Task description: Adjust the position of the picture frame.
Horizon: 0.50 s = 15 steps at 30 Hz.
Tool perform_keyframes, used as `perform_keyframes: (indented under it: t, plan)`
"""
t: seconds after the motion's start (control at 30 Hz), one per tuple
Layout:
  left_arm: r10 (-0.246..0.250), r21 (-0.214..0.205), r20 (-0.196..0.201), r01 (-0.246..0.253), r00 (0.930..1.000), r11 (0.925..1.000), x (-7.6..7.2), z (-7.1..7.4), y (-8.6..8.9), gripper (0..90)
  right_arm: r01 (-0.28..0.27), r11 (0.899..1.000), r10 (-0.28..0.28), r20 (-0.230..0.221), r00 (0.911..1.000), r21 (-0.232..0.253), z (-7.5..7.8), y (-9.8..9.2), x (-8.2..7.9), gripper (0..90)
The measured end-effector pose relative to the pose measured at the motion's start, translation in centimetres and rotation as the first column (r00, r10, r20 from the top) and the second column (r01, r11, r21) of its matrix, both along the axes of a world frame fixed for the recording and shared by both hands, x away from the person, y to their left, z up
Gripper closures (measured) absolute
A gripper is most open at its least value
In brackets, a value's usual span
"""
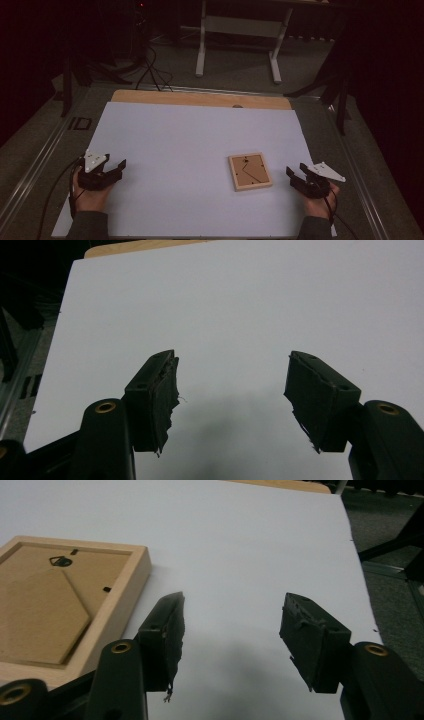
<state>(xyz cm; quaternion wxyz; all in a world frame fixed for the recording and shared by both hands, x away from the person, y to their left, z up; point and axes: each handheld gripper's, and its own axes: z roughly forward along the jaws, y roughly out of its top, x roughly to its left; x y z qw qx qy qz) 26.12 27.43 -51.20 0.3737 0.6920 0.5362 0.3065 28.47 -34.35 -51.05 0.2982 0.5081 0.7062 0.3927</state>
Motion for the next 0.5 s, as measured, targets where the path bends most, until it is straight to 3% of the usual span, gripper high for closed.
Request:
perform_keyframes:
  t: [0.37, 0.5]
  plan:
    - [0.019, -0.016, 0.01, -0.019, 0.9998, 0.9997, -0.1, 0.1, 0.2, 37.5, -0.032, 0.999, 0.033, -0.019, 0.9993, 0.013, -0.2, 0.6, 0.2, 42.7]
    - [0.02, -0.023, 0.006, -0.02, 0.9998, 0.9995, 0.0, 0.0, 0.2, 37.4, -0.055, 0.998, 0.055, -0.034, 0.9979, -0.012, -0.4, 1.2, 0.3, 42.8]
